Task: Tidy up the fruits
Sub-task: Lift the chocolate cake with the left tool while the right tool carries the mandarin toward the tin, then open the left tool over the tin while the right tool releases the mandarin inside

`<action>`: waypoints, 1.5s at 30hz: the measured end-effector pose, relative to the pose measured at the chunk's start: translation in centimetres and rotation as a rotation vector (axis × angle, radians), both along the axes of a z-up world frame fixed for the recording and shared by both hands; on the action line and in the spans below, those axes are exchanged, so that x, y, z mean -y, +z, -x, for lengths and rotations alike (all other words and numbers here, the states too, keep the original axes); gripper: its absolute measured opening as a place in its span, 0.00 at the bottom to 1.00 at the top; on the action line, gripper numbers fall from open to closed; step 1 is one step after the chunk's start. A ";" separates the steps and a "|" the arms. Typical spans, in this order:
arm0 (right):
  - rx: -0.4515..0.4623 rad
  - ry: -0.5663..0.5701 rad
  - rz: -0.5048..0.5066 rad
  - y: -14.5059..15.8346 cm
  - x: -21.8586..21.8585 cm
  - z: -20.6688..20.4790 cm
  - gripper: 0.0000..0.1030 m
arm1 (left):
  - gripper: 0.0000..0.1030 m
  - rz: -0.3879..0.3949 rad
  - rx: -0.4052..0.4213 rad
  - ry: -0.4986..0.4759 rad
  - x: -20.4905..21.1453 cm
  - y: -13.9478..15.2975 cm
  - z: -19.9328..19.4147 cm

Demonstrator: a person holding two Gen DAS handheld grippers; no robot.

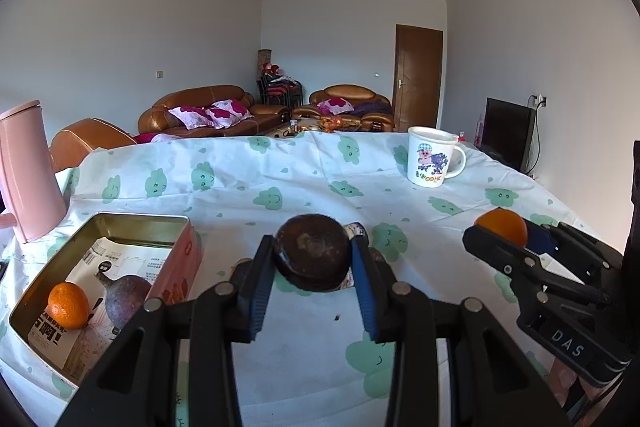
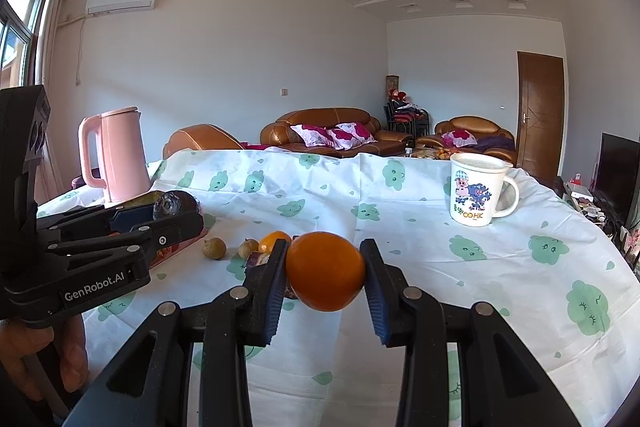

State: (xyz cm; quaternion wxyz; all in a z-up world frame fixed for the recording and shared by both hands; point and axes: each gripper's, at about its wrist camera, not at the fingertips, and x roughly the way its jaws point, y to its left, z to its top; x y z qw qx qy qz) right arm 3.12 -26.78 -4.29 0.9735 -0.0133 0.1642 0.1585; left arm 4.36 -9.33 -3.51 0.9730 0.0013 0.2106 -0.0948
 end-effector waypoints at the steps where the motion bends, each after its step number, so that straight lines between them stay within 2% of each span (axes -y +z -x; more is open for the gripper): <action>1: -0.002 0.005 0.002 0.1 -0.2 0.0 0.37 | 0.38 0.001 -0.002 0.004 -0.2 0.0 0.0; 12: 0.001 0.102 -0.009 2.1 -3.8 -0.7 0.37 | 0.38 0.001 0.003 0.093 -4.0 0.9 1.0; 24: 0.016 0.276 0.053 5.1 -12.3 -1.6 0.37 | 0.38 0.004 -0.011 0.252 -11.2 1.6 1.8; 32: -0.013 0.369 0.091 4.1 -18.1 -2.6 0.37 | 0.38 0.001 -0.046 0.334 -15.3 0.7 1.7; 45: -0.154 0.469 0.130 0.2 -23.6 -4.1 0.37 | 0.38 0.014 -0.146 0.410 -20.0 -1.4 0.8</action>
